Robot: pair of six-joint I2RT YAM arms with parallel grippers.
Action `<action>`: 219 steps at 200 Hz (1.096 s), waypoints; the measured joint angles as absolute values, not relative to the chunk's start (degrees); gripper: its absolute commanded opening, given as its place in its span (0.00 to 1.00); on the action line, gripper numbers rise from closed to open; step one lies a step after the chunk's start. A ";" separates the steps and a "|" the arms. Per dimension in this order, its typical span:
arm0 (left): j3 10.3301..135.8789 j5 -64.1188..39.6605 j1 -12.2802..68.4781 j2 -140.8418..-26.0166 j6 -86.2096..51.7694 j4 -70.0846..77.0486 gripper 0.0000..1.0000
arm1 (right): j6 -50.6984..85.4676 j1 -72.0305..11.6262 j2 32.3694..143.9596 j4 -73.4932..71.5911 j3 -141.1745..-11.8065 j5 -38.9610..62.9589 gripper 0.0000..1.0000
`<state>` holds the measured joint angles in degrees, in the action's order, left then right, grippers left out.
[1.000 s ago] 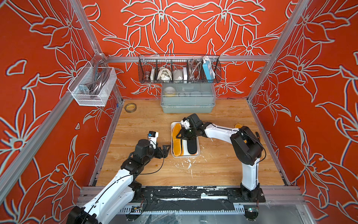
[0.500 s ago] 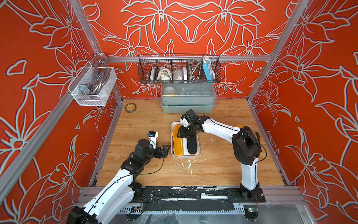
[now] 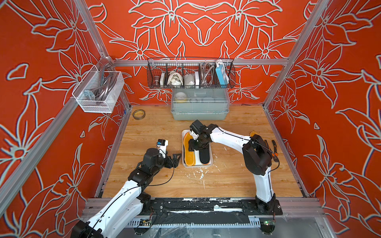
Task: Put the insoles into the storage box
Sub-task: Place the insole in the storage box, then pick up the insole from the center of the board.
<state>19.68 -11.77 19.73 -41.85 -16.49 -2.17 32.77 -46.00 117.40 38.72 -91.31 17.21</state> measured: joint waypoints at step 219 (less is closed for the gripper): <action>38.74 -5.52 30.15 -57.67 -19.90 2.70 0.99 | 23.20 -28.10 91.18 41.54 -77.28 10.98 0.75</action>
